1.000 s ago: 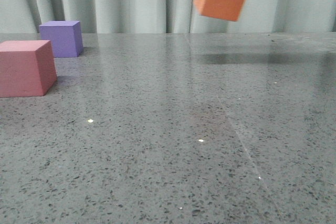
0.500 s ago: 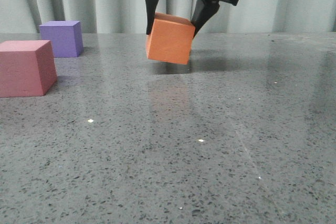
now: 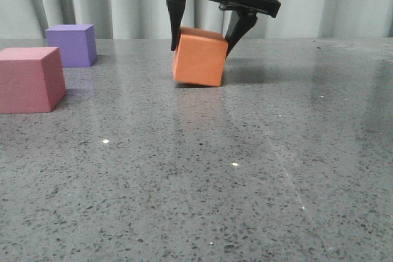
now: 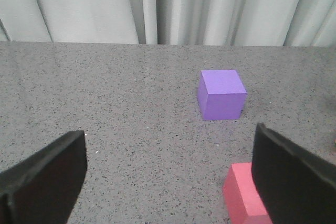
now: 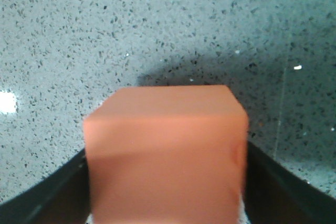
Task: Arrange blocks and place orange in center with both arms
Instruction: 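Set the orange cube down, open the right gripper and withdraw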
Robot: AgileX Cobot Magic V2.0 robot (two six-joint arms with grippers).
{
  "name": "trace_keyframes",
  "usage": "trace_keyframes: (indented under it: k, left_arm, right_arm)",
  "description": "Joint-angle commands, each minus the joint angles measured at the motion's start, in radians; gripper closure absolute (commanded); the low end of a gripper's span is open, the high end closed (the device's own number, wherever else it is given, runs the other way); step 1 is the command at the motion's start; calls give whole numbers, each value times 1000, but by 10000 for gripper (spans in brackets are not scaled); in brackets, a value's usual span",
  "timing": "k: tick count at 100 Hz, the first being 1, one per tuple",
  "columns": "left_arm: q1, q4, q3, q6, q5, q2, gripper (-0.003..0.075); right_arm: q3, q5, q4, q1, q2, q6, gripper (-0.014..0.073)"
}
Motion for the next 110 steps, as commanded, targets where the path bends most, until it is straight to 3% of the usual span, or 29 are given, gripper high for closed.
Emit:
trace_keyframes:
  k: [1, 54, 91, 110]
  left_arm:
    - [0, -12, -29, -8, -69, 5, 122]
    - [0, -12, -29, -8, -69, 5, 122]
    - [0, -9, -29, -8, -67, 5, 122]
    - [0, -9, -29, -8, -76, 5, 122]
  right_arm:
    - [-33, 35, 13, -4, -66, -1, -17]
    - [-33, 62, 2, -4, -149, -1, -8]
    - [23, 75, -184, 55, -292, -28, -8]
    - [154, -24, -208, 114, -399, -31, -8]
